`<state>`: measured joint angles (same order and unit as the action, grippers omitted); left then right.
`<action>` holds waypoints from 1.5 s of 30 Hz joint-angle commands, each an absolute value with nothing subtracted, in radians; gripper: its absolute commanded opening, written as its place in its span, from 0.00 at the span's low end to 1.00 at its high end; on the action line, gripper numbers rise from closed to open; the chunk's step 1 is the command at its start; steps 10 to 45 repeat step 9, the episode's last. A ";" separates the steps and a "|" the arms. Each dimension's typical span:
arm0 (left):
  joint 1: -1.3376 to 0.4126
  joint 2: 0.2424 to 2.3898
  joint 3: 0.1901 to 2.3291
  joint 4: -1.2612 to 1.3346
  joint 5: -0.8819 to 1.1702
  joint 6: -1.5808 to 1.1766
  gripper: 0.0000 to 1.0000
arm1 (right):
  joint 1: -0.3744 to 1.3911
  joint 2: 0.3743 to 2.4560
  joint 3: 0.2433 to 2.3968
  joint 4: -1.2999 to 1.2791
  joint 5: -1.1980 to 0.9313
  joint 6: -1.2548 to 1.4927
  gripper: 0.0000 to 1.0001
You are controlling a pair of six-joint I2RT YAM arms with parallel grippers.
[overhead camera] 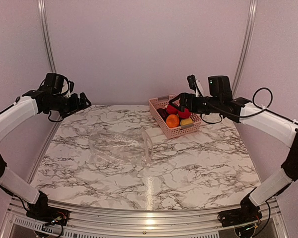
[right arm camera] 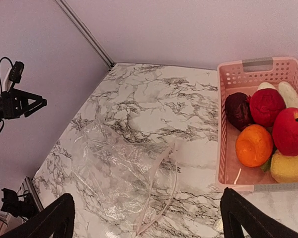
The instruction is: Open the zip-top bag and remove the fake food
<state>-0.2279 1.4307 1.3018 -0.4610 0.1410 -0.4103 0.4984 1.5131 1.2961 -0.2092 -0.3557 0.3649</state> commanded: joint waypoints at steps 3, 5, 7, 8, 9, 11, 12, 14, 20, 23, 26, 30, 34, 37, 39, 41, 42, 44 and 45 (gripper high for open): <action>-0.225 1.407 1.162 -0.414 0.205 -0.387 0.99 | 0.458 1.359 1.088 -0.108 -0.322 0.355 0.99; -0.225 1.393 1.112 -0.385 0.223 -0.388 0.99 | 0.457 1.328 1.024 -0.085 -0.317 0.367 0.99; -0.225 1.379 1.085 -0.366 0.222 -0.400 0.99 | 0.457 1.305 0.979 -0.064 -0.315 0.380 0.99; -0.225 1.377 1.079 -0.361 0.222 -0.404 0.99 | 0.457 1.296 0.964 -0.056 -0.314 0.385 0.99; -0.225 1.374 1.074 -0.358 0.221 -0.409 0.99 | 0.457 1.290 0.950 -0.050 -0.312 0.391 0.99; -0.225 1.374 1.074 -0.358 0.221 -0.409 0.99 | 0.457 1.290 0.950 -0.050 -0.312 0.391 0.99; -0.225 1.374 1.074 -0.358 0.221 -0.409 0.99 | 0.457 1.290 0.950 -0.050 -0.312 0.391 0.99; -0.225 1.374 1.074 -0.358 0.221 -0.409 0.99 | 0.457 1.290 0.950 -0.050 -0.312 0.391 0.99; -0.225 1.374 1.074 -0.358 0.221 -0.409 0.99 | 0.457 1.290 0.950 -0.050 -0.312 0.391 0.99; -0.225 1.374 1.074 -0.358 0.221 -0.409 0.99 | 0.457 1.290 0.950 -0.050 -0.312 0.391 0.99; -0.225 1.374 1.074 -0.358 0.221 -0.409 0.99 | 0.457 1.290 0.950 -0.050 -0.312 0.391 0.99; -0.225 1.374 1.074 -0.358 0.221 -0.409 0.99 | 0.457 1.290 0.950 -0.050 -0.312 0.391 0.99; -0.225 1.374 1.074 -0.358 0.221 -0.409 0.99 | 0.457 1.290 0.950 -0.050 -0.312 0.391 0.99; -0.225 1.374 1.074 -0.358 0.221 -0.409 0.99 | 0.457 1.290 0.950 -0.050 -0.312 0.391 0.99; -0.225 1.374 1.074 -0.358 0.221 -0.409 0.99 | 0.457 1.290 0.950 -0.050 -0.312 0.391 0.99; -0.225 1.374 1.074 -0.358 0.221 -0.409 0.99 | 0.457 1.290 0.950 -0.050 -0.312 0.391 0.99; -0.225 1.374 1.074 -0.358 0.221 -0.409 0.99 | 0.457 1.290 0.950 -0.050 -0.312 0.391 0.99; -0.225 1.374 1.074 -0.358 0.221 -0.409 0.99 | 0.457 1.290 0.950 -0.050 -0.312 0.391 0.99; -0.225 1.374 1.074 -0.358 0.221 -0.409 0.99 | 0.457 1.290 0.950 -0.050 -0.312 0.391 0.99</action>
